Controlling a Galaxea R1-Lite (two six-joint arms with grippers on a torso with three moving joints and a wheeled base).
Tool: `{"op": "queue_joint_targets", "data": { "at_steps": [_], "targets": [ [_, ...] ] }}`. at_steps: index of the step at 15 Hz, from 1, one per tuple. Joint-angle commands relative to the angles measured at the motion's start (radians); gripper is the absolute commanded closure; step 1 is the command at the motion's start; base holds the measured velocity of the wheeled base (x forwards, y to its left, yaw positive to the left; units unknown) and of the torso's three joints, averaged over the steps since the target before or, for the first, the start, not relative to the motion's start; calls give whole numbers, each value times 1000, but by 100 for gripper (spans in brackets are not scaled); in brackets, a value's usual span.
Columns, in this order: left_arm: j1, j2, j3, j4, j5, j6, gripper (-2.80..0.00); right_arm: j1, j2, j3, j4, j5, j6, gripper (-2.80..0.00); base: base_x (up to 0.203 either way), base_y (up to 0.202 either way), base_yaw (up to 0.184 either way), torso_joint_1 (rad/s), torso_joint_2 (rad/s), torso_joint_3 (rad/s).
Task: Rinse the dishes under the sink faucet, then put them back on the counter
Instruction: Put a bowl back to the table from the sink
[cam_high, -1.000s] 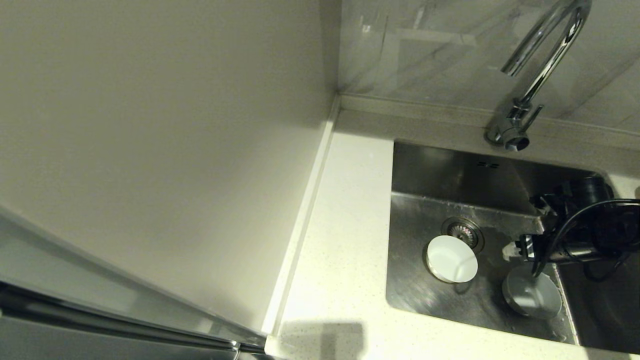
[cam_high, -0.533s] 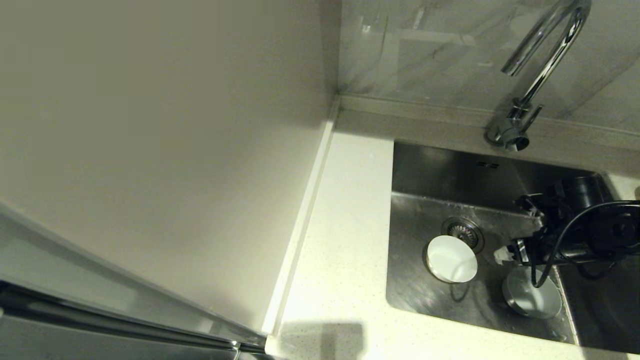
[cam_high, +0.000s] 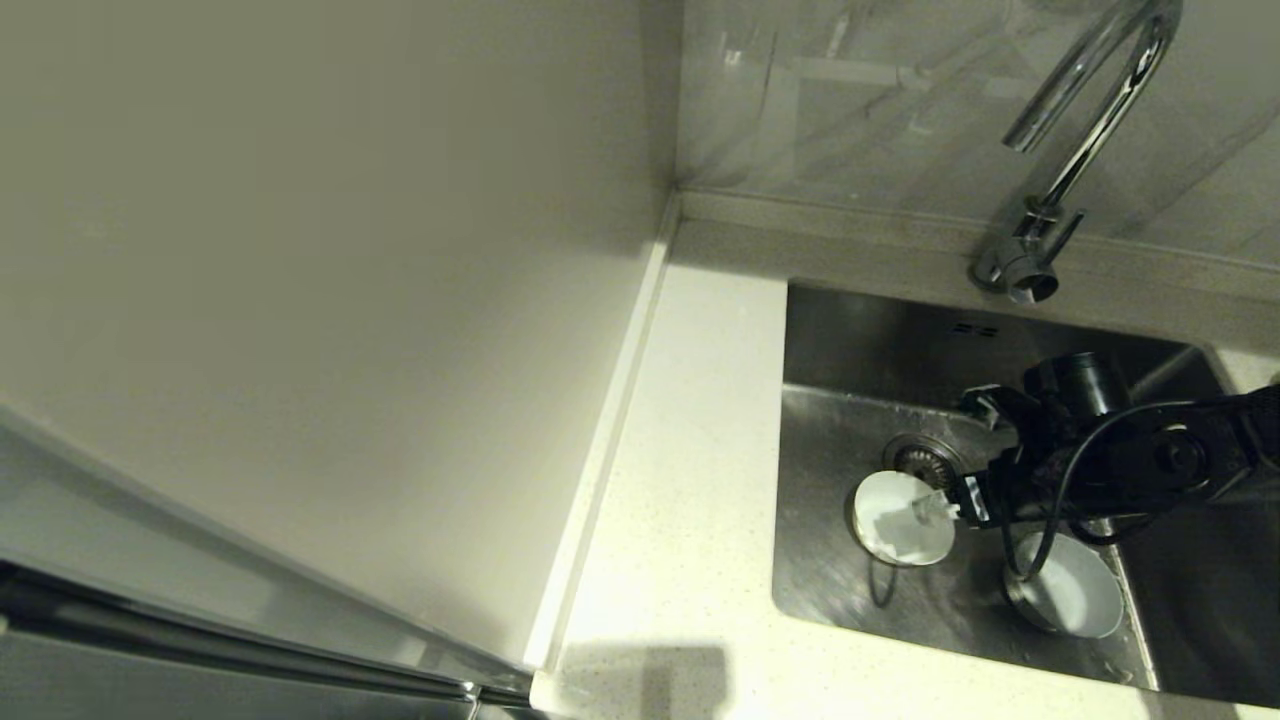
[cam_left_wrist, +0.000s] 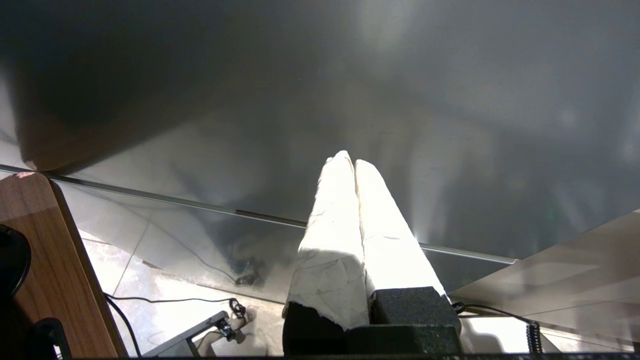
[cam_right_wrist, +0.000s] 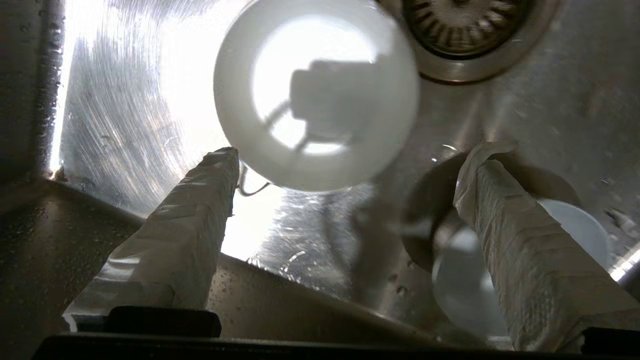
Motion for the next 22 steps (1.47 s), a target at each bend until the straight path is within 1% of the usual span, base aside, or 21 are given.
{"op": "queue_joint_targets", "data": {
  "at_steps": [1, 2, 3, 4, 5, 6, 10, 15, 16, 18, 20, 22],
  "targets": [
    [0, 0, 3, 0, 0, -1, 0, 19, 109, -41, -21, -1, -1, -280, 0, 0, 0, 0, 0, 0],
    [0, 0, 3, 0, 0, -1, 0, 27, 154, -55, -78, -7, -6, -280, 0, 0, 0, 0, 0, 0],
    [0, 0, 3, 0, 0, -1, 0, 34, 195, -61, -167, -22, -24, -280, 0, 0, 0, 0, 0, 0],
    [0, 0, 3, 0, 0, -1, 0, 42, 227, -61, -230, -51, -48, -280, 0, 0, 0, 0, 0, 0],
    [0, 0, 3, 0, 0, -1, 0, 46, 257, -64, -253, -79, -65, -280, 0, 0, 0, 0, 0, 0],
    [0, 0, 3, 0, 0, -1, 0, 47, 275, -73, -259, -104, -70, -280, 0, 0, 0, 0, 0, 0],
    [0, 0, 3, 0, 0, -1, 0, 46, 281, -103, -256, -153, -70, -280, 0, 0, 0, 0, 0, 0],
    [0, 0, 2, 0, 0, -1, 0, 46, 280, -140, -247, -190, -69, -280, 0, 0, 0, 0, 0, 0],
    [0, 0, 3, 0, 0, -1, 0, 46, 284, -147, -247, -203, -69, 0, 0, 0, 0, 0, 0, 0],
    [0, 0, 3, 0, 0, -1, 0, 46, 293, -150, -245, -205, -74, 0, 0, 0, 0, 0, 0, 0],
    [-1, 0, 3, 0, 0, -1, 0, 46, 312, -149, -204, -204, -95, 0, 0, 0, 0, 0, 0, 0],
    [0, 0, 3, 0, 0, -1, 0, 46, 322, -151, -199, -204, -105, 0, 0, 0, 0, 0, 0, 0]
  ]
}}
